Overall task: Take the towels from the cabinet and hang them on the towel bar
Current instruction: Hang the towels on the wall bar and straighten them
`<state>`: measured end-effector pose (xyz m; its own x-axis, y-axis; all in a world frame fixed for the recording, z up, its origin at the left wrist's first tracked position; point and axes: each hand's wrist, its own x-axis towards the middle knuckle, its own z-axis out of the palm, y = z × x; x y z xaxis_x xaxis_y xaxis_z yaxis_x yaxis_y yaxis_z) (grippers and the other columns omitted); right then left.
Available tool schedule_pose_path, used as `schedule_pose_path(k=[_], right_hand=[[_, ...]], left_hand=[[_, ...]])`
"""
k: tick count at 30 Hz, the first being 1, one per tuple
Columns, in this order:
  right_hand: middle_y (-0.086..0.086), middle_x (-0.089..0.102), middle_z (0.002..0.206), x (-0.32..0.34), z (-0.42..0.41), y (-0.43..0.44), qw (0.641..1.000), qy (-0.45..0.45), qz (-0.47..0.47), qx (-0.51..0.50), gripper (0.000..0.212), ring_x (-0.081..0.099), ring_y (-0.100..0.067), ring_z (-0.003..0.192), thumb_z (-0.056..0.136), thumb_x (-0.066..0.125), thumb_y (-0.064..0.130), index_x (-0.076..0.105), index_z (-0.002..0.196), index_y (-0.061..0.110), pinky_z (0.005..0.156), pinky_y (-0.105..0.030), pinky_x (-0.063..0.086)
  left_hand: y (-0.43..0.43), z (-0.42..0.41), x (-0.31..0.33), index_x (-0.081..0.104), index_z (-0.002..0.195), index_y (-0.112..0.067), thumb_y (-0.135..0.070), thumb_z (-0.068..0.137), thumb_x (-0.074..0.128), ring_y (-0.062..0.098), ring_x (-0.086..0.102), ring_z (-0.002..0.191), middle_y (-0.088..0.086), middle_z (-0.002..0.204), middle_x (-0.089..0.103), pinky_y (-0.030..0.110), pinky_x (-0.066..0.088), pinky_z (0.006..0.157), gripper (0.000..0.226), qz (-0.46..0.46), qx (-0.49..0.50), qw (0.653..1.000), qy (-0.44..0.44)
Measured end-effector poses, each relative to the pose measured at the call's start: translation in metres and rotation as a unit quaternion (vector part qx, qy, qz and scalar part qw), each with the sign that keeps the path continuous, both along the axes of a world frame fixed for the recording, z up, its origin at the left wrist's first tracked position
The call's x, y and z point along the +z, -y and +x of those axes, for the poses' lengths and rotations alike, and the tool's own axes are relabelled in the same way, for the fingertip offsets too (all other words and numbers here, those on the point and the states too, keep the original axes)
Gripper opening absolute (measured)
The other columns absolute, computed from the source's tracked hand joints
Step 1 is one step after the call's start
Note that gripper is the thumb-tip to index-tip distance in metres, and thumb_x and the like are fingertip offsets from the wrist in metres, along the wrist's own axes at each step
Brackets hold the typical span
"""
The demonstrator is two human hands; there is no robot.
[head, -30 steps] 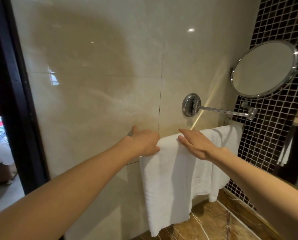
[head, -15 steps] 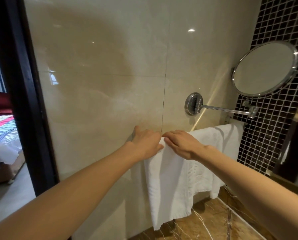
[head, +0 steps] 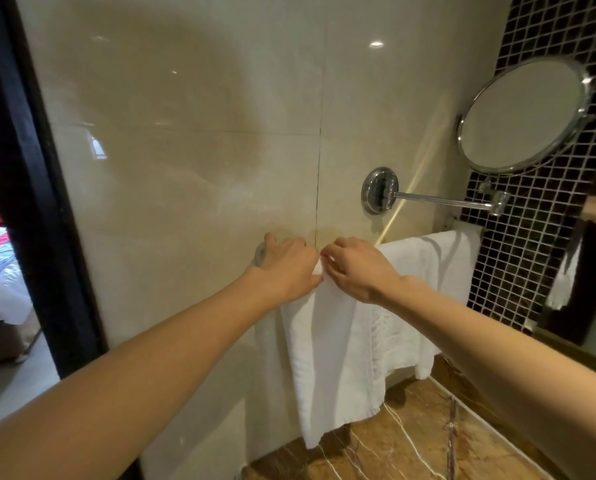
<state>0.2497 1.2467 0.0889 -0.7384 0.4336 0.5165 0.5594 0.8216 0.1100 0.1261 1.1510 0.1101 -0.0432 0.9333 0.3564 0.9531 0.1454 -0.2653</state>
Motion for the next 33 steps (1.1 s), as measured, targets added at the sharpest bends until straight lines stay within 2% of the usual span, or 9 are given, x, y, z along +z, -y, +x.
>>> schedule_pose_path(k=[2,6,9,13,17,21,25,29,33], right_hand=[[-0.012,0.064,0.094,-0.005,0.002,-0.002,1.000,-0.016,0.016,0.001,0.032,0.057,-0.033,0.086,0.095,0.039,0.031,0.064,0.099,0.010,0.079,-0.039,0.042],[-0.012,0.064,0.101,-0.011,0.002,-0.005,0.998,-0.041,-0.028,0.031,0.034,0.055,-0.032,0.091,0.098,0.035,0.032,0.062,0.105,0.012,0.081,-0.042,0.044],[-0.014,0.063,0.107,-0.013,0.000,-0.009,0.998,-0.035,-0.043,0.038,0.034,0.055,-0.035,0.096,0.100,0.032,0.032,0.060,0.108,0.012,0.082,-0.040,0.043],[-0.015,0.062,0.105,-0.011,-0.001,-0.009,0.999,-0.027,-0.020,0.033,0.039,0.055,-0.035,0.095,0.100,0.028,0.034,0.059,0.105,0.011,0.084,-0.040,0.040],[-0.013,0.063,0.096,-0.016,-0.002,0.000,0.996,-0.034,0.049,0.073,0.050,0.056,-0.034,0.088,0.093,0.020,0.041,0.060,0.100,0.012,0.085,-0.040,0.036],[-0.016,0.062,0.102,-0.018,-0.003,0.004,0.995,-0.035,0.012,0.088,0.033,0.055,-0.036,0.093,0.099,0.035,0.032,0.057,0.104,0.009,0.081,-0.037,0.035],[-0.017,0.059,0.113,-0.020,-0.006,0.003,0.995,-0.041,-0.031,0.086,0.035,0.053,-0.036,0.102,0.099,0.039,0.035,0.054,0.118,0.009,0.085,-0.039,0.038],[-0.015,0.057,0.121,-0.020,-0.011,0.004,0.997,-0.026,-0.038,0.067,0.041,0.051,-0.034,0.109,0.099,0.034,0.040,0.050,0.125,0.014,0.089,-0.037,0.034],[-0.016,0.056,0.120,-0.016,-0.016,0.003,0.997,0.009,-0.056,0.045,0.045,0.050,-0.035,0.110,0.099,0.026,0.048,0.049,0.127,0.020,0.091,-0.040,0.034]], left_hand=[[-0.001,0.001,-0.002,0.057,0.108,-0.017,-0.041,0.092,0.049,0.029,0.053,0.109,0.009,0.115,0.058,0.043,0.029,0.092,0.030,0.025,0.003,1.000,0.006],[-0.002,0.004,-0.004,0.054,0.091,-0.021,-0.038,0.091,0.052,0.029,0.056,0.106,0.008,0.109,0.063,0.041,0.030,0.087,0.017,0.042,0.017,0.999,0.030],[-0.002,0.008,-0.005,0.044,0.080,-0.023,-0.036,0.092,0.052,0.028,0.058,0.101,0.006,0.104,0.064,0.041,0.029,0.089,0.020,0.033,0.045,0.998,0.028],[0.000,0.017,-0.009,0.045,0.083,-0.025,-0.037,0.095,0.045,0.028,0.057,0.102,0.006,0.105,0.064,0.043,0.028,0.092,0.017,0.038,0.065,0.997,0.011],[0.009,0.023,-0.034,0.060,0.107,-0.021,-0.029,0.090,0.047,0.028,0.046,0.115,0.005,0.121,0.056,0.042,0.026,0.093,0.023,0.163,0.051,0.985,0.020],[0.025,0.028,-0.074,0.064,0.110,-0.016,-0.020,0.077,0.061,0.028,0.045,0.107,0.013,0.116,0.056,0.036,0.027,0.085,0.034,0.341,-0.024,0.929,0.139],[0.045,0.037,-0.106,0.063,0.110,-0.014,-0.020,0.076,0.065,0.024,0.042,0.105,0.014,0.117,0.049,0.030,0.029,0.087,0.035,0.410,-0.041,0.886,0.211],[0.062,0.038,-0.142,0.053,0.119,-0.013,-0.020,0.081,0.070,0.015,0.046,0.103,0.004,0.117,0.042,0.021,0.035,0.089,0.043,0.375,-0.024,0.833,0.405],[0.066,0.030,-0.190,0.037,0.131,-0.021,-0.031,0.084,0.068,0.004,0.048,0.103,-0.009,0.120,0.037,0.020,0.041,0.084,0.057,0.262,0.039,0.782,0.565]])
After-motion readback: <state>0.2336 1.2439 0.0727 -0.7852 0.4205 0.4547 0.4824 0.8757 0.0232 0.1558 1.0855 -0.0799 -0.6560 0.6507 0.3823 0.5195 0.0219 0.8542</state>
